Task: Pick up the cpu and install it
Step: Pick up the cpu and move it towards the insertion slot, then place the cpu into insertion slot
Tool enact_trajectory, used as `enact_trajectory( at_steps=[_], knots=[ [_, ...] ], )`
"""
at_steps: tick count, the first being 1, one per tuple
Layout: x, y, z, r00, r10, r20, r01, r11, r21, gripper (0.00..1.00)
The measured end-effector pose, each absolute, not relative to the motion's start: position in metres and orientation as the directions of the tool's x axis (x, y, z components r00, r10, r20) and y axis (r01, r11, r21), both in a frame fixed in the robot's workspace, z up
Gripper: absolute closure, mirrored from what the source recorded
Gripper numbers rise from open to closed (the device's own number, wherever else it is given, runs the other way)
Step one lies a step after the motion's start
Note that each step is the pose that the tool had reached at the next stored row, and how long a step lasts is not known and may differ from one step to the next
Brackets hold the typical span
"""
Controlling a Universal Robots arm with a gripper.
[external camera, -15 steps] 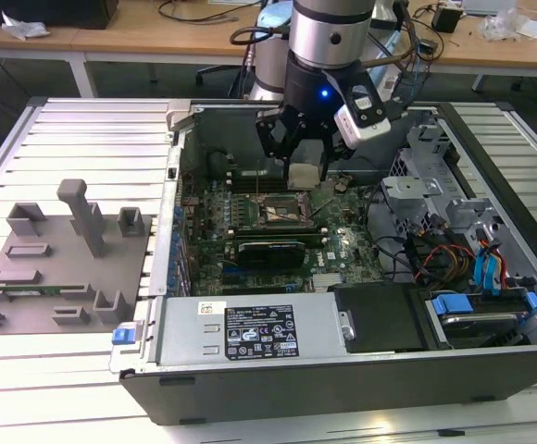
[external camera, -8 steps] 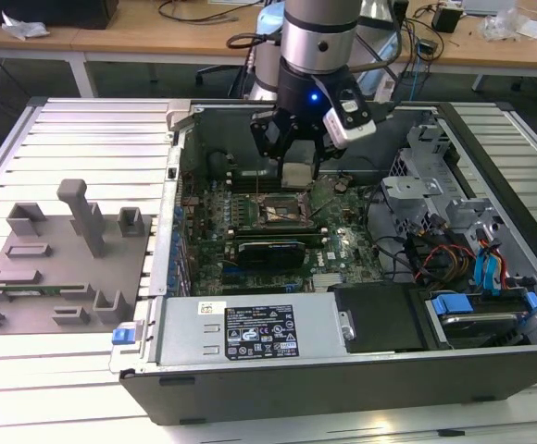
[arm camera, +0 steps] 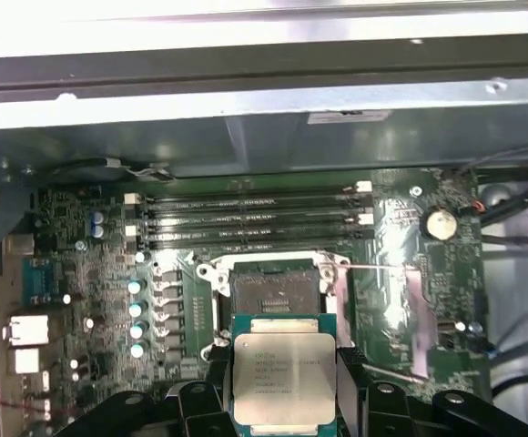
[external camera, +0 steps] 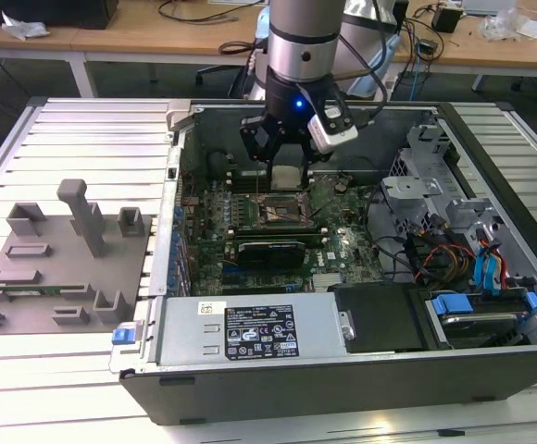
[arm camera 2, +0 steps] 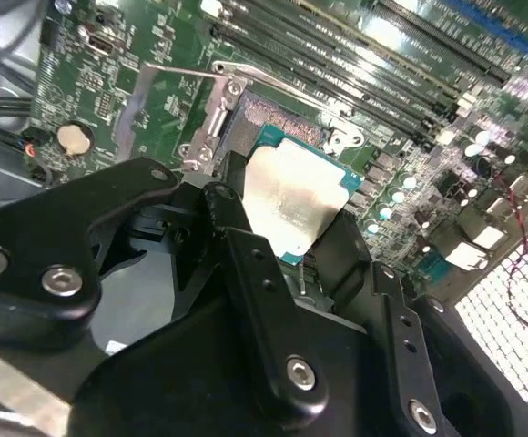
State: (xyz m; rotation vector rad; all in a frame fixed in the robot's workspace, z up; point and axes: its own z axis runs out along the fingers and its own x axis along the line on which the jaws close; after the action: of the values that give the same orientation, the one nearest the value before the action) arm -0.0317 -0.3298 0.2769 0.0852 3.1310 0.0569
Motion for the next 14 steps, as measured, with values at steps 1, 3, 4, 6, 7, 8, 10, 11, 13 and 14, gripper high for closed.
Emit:
enact_trajectory(
  at_steps=[1, 3, 4, 6, 7, 8, 10, 11, 13, 14],
  knots=[
    [-0.032, -0.329, 0.275, -0.998, 0.054, -0.008, 0.054, 0.998, 0.036, 0.46],
    [-0.033, -0.327, 0.27, -0.999, 0.054, -0.008, 0.053, 0.998, 0.036, 0.46],
    [-0.033, -0.326, 0.269, -0.999, 0.054, -0.008, 0.053, 0.998, 0.036, 0.46],
    [-0.033, -0.326, 0.264, -0.999, 0.053, -0.008, 0.053, 0.998, 0.036, 0.46],
    [-0.033, -0.326, 0.264, -0.999, 0.053, -0.008, 0.053, 0.998, 0.036, 0.46],
    [-0.033, -0.326, 0.264, -0.999, 0.053, -0.008, 0.053, 0.998, 0.036, 0.46],
    [-0.033, -0.326, 0.263, -0.999, 0.053, -0.008, 0.053, 0.998, 0.036, 0.46],
    [-0.033, -0.326, 0.263, -0.999, 0.053, -0.008, 0.053, 0.998, 0.036, 0.46],
    [-0.033, -0.326, 0.263, -0.999, 0.053, -0.008, 0.053, 0.998, 0.036, 0.46],
    [-0.033, -0.326, 0.263, -0.999, 0.053, -0.008, 0.053, 0.998, 0.036, 0.46]
  ],
)
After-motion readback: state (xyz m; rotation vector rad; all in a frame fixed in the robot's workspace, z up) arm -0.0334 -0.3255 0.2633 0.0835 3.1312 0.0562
